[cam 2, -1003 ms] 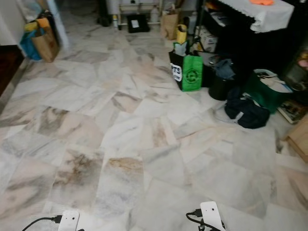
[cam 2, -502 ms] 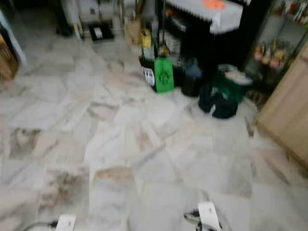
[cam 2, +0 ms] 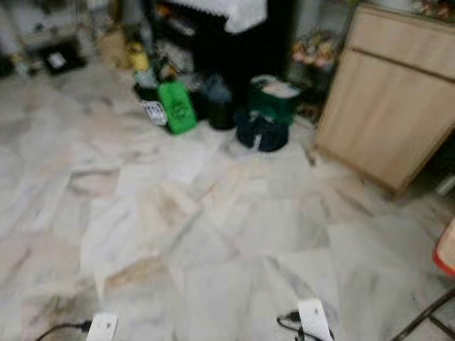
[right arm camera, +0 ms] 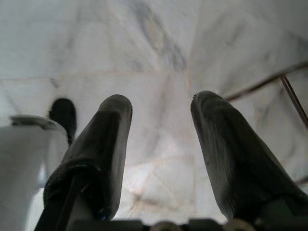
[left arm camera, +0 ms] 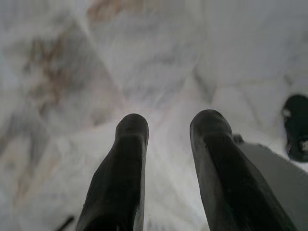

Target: Setting the table

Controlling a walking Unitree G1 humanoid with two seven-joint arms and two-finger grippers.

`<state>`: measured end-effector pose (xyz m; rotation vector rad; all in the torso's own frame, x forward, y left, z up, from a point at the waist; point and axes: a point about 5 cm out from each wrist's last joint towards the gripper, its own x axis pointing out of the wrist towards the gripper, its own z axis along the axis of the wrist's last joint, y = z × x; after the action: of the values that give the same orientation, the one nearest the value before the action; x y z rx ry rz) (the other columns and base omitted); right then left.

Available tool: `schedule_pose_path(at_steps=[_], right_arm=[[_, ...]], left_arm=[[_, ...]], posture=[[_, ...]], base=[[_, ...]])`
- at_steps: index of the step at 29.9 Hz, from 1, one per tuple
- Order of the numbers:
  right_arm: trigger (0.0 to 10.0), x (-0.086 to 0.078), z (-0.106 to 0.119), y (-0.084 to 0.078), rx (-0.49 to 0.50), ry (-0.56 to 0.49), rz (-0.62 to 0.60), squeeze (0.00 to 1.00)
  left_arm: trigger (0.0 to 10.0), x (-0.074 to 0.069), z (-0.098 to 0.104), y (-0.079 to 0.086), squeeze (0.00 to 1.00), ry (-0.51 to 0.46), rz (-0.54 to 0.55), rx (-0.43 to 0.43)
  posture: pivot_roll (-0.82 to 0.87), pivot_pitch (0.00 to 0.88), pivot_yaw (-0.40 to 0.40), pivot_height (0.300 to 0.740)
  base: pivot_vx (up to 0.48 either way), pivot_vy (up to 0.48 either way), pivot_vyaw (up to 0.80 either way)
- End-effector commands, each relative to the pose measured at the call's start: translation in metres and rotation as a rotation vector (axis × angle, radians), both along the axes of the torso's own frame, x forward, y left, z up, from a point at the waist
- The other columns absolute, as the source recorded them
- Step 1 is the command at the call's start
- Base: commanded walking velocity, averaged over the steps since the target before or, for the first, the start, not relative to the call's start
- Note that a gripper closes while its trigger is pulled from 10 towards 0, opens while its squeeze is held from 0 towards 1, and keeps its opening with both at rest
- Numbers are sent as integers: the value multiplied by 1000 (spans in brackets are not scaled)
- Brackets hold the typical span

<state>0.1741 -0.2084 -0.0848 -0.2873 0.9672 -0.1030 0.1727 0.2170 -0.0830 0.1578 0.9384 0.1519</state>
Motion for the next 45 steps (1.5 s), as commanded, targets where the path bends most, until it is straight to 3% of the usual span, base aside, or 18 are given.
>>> schedule_pose_path(at_steps=[1,16,29,35,39,45], right_arm=[[10000,8,0,13,356,-20,-293,0],[10000,8,1,9,353,-24,-289,0],[10000,15,3,14,366,-43,-307,0],[10000,21,7,16,351,-101,-321,0],[10000,30,13,16,290,-151,-242,0],[10000,43,20,26,322,-223,-163,0]], left_arm=[[10000,24,7,-22,0,-4,-114,-160],[10000,26,8,-21,0,-3,-126,-153],[10000,36,13,-20,0,-22,-141,-144],[10000,36,14,-19,0,-22,-141,-142],[10000,35,13,-18,0,-20,-138,-143],[10000,32,12,-18,0,-15,-140,-145]], posture=[[-81,63,75,740],[-75,18,80,740],[-65,53,79,740],[-61,63,81,740],[-60,72,83,740],[-63,78,87,740]], base=[[0,0,-800],[0,0,-800],[0,0,-800],[0,0,0],[0,0,0],[0,0,0]])
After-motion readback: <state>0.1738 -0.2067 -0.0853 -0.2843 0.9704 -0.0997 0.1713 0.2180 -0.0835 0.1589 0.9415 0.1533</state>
